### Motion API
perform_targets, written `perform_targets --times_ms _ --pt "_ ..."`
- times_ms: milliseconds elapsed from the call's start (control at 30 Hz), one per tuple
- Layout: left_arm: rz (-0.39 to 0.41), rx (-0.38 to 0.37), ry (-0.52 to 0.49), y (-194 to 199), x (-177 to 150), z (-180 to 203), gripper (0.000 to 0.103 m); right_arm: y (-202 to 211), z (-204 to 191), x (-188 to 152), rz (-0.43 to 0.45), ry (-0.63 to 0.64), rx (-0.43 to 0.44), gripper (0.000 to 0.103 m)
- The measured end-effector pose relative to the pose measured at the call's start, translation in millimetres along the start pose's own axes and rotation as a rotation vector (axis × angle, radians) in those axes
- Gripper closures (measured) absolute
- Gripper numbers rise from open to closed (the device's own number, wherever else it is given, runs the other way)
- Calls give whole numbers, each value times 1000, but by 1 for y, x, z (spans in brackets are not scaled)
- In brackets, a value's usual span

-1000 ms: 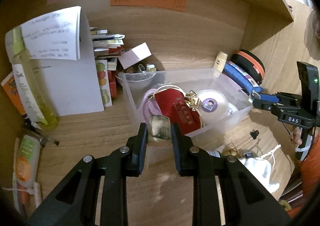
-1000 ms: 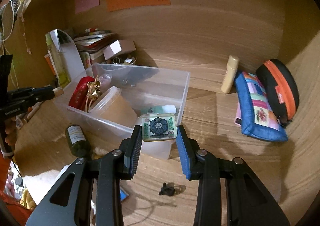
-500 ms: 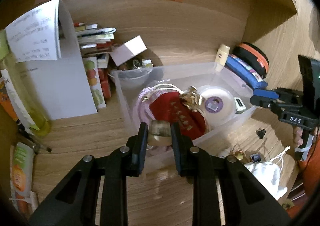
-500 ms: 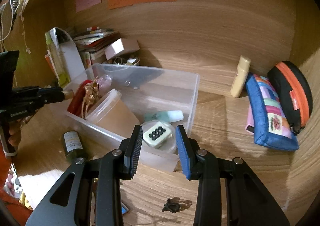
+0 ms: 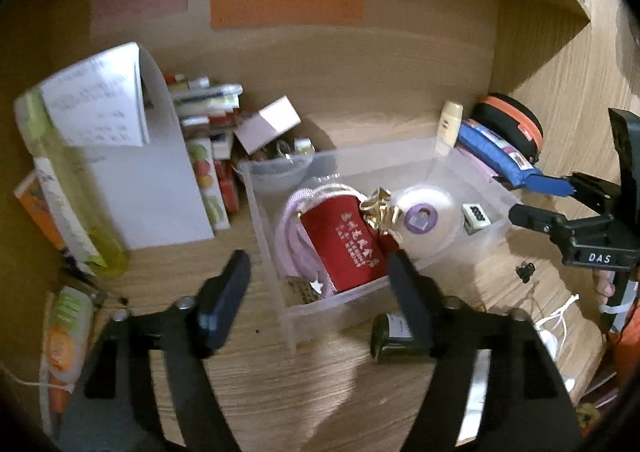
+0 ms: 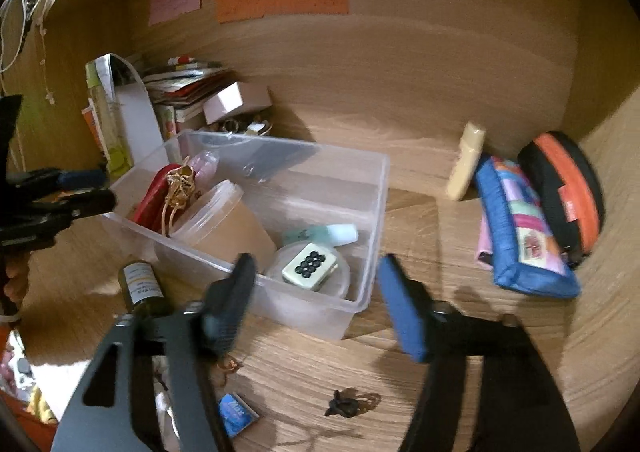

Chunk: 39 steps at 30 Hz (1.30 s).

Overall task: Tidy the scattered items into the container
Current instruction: 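Carry the tin and tile over the clear box and open both tools, then grasp the green glass bottle with the left tool while the right tool grasps the black clip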

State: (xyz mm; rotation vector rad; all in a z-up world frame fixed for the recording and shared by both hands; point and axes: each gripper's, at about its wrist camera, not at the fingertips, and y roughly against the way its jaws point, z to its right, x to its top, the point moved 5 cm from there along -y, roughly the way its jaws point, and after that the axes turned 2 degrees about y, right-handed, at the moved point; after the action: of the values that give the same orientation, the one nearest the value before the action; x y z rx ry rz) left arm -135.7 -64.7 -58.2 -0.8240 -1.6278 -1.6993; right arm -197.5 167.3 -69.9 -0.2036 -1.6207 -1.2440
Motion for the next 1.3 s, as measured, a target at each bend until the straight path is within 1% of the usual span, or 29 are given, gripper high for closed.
perform_targets --times_ms 33,67,100,167,200,333,433,567,800,933,1033,1100,1167,1200,1267,1300 --pt "5 0 -3 3 0 1 28 4 0 0 7 1 -11 28" --pt "9 4 -4 8 0 3 23 7 1 0 12 0 -21 22" --pt "13 7 -3 11 -1 4 20 12 2 -2 17 -4 -27 18" --pt "22 12 1 17 -2 6 13 18 4 -4 21 -12 -31 18" --pt "24 14 2 19 -3 7 12 22 6 -6 21 -16 -34 18" --pt "9 10 9 25 -11 10 11 33 12 -16 23 -21 -52 18" --pt "-28 5 13 22 -20 12 10 39 18 -25 16 -30 -63 18" --pt "-81 -23 21 12 -34 17 10 38 27 -36 2 -47 -68 18" --pt "-175 -99 40 -11 -58 35 10 22 41 -73 -106 -90 -69 18" --pt "-206 -126 37 -23 -58 43 10 17 43 -85 -133 -68 -59 18" --pt "-224 -138 40 -32 -57 47 10 11 42 -89 -153 -71 -22 18" --pt "-241 -151 50 -37 -57 49 10 4 39 -91 -186 -79 28 20" --pt "-257 -165 56 -43 -58 51 10 -1 36 -92 -204 -88 60 22" --pt "-265 -173 59 -46 -58 53 10 -3 34 -91 -208 -91 89 26" --pt "-278 -186 64 -51 -59 55 10 -6 30 -90 -215 -95 122 29" --pt "-284 -188 66 -53 -59 56 10 -9 29 -90 -225 -90 127 34"
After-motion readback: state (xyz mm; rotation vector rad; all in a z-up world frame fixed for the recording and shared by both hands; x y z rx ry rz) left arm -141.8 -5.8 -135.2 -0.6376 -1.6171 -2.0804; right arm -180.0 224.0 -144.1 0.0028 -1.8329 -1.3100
